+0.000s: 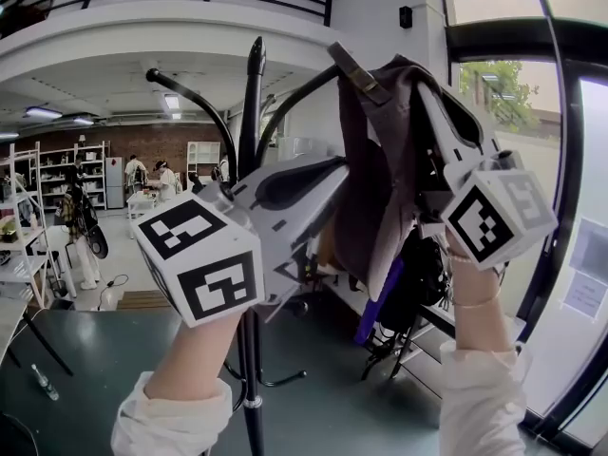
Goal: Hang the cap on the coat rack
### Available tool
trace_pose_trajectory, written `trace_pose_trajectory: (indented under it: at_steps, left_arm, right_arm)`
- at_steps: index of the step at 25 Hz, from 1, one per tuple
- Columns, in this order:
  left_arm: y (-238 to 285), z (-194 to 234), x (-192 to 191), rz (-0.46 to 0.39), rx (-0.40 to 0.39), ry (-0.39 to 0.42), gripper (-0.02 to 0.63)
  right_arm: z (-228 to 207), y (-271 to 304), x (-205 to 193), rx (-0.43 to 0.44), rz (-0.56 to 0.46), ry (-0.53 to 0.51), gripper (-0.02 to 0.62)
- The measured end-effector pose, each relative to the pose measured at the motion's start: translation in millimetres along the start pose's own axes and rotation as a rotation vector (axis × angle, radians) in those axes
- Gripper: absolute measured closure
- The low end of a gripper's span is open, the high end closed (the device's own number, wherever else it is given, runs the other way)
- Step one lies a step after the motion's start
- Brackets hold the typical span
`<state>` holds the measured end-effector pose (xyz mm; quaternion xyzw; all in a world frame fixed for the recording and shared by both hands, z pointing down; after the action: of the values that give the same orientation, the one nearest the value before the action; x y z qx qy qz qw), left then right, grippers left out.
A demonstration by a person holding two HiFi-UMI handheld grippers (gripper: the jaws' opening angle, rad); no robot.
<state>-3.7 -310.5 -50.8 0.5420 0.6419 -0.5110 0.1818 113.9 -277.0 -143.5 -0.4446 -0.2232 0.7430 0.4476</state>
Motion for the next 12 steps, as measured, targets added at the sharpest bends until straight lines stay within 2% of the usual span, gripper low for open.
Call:
trace_pose_trajectory:
  at_steps: [12]
  left_arm:
    - [13, -1, -6, 0.012, 0.020, -0.035, 0.589]
  right_arm:
    - [-6, 9, -19, 0.006, 0.053, 0.055, 0.581]
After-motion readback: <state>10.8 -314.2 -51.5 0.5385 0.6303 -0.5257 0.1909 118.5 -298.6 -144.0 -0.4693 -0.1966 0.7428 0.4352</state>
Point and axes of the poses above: the fingertips, and each gripper's own axes: y forward along the fingers, z to its left, x out of its top, the point moved 4 cm from there along -y, backward along the fingers, and after that the axes turned 1 degree about -x, right-handed, at the moved point
